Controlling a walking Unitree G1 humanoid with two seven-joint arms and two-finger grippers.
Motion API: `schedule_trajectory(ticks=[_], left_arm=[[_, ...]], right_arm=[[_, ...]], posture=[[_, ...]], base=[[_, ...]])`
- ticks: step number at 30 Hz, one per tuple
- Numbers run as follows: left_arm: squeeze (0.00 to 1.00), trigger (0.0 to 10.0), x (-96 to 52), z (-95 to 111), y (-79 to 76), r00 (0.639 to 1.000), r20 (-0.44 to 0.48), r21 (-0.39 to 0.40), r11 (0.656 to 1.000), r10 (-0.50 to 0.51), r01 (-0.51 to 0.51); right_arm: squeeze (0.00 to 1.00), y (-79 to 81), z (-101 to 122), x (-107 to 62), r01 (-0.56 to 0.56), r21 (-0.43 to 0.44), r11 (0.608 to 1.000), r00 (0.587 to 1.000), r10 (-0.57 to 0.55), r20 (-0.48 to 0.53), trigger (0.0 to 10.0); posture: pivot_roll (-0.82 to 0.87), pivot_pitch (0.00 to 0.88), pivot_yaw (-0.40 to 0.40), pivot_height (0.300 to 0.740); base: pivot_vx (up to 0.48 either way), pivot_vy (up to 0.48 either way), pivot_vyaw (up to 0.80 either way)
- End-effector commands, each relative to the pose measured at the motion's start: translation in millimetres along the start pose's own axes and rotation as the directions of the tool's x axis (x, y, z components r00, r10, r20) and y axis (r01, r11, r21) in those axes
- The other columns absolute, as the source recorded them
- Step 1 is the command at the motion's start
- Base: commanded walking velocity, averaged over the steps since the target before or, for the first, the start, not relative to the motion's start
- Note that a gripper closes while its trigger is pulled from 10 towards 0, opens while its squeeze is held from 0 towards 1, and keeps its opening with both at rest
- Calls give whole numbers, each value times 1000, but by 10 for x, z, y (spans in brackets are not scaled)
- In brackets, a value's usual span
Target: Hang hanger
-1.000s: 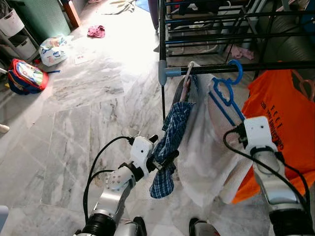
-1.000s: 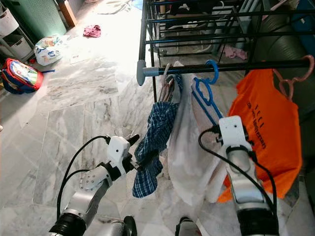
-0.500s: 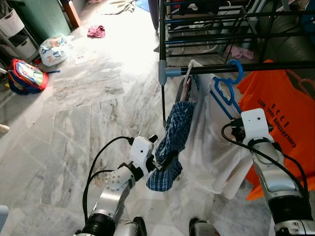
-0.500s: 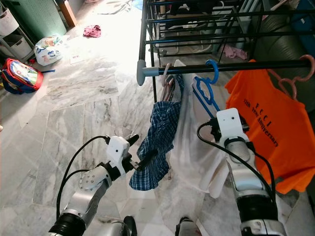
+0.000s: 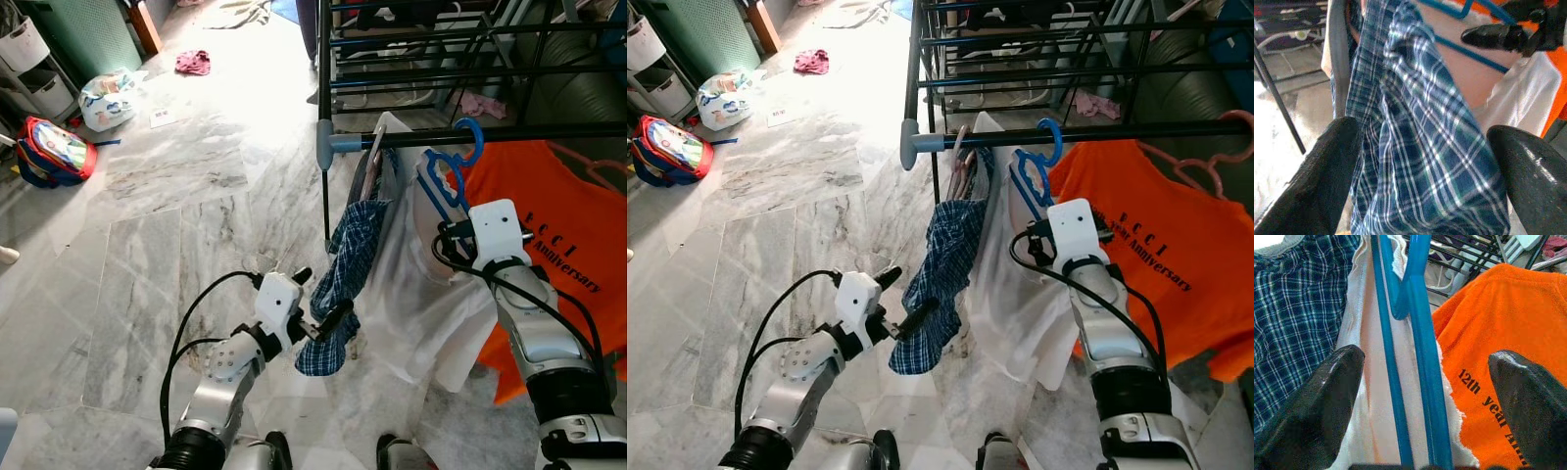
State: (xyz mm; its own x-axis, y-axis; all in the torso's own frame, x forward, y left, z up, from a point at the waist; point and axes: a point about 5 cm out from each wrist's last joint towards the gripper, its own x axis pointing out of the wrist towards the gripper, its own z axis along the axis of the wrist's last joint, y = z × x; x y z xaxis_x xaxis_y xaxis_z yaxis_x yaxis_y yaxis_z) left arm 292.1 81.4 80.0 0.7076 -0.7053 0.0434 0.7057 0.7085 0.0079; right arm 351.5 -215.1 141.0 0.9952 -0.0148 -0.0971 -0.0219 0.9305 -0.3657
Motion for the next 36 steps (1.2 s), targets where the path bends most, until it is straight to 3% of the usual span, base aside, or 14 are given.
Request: schedule_trajectory(ticks=[1, 2, 3, 4, 5, 7, 36], left_arm=[[0, 10000, -45, -35, 16, 1000, -17, -5, 1000, 4, -4], [0, 10000, -43, -40, 16, 1000, -18, -5, 1000, 5, -5], [0, 10000, -40, -46, 11, 1000, -19, -6, 1000, 5, -5], [0, 10000, -39, -48, 3, 1000, -20, -7, 1000, 3, -3], [0, 10000, -37, -49, -9, 1000, -20, -9, 1000, -1, 1], [0, 10000, -39, -58, -39, 1000, -23, -9, 1000, -10, 10], [0, 10000, -52, -87, -34, 999, -47, -7, 1000, -15, 15]], right_arm=[[1000, 49, -1, 18, -23, 23, 999, 1000, 23, 0, 10000], [1000, 63, 1, 29, -32, 32, 999, 999, 32, -2, 10000], [851, 88, 3, 44, -48, 43, 998, 999, 48, -6, 10000], [588, 107, 1, 51, -62, 49, 997, 998, 62, -9, 10000], [0, 128, 1, 57, -72, 52, 996, 997, 73, -10, 9373], [0, 178, -6, 66, -87, 65, 994, 996, 88, -12, 0], [0, 130, -110, 112, -16, 96, 995, 999, 20, -45, 0]], posture=[[-55, 218, 94, 740], [-57, 218, 95, 740], [-58, 219, 96, 740], [-58, 219, 96, 740], [-57, 218, 98, 740], [-56, 219, 99, 740], [-56, 224, 108, 740]], base=[[0, 0, 0], [0, 0, 0], [0, 0, 0], [0, 0, 0], [0, 0, 0], [0, 0, 0], [0, 0, 0]])
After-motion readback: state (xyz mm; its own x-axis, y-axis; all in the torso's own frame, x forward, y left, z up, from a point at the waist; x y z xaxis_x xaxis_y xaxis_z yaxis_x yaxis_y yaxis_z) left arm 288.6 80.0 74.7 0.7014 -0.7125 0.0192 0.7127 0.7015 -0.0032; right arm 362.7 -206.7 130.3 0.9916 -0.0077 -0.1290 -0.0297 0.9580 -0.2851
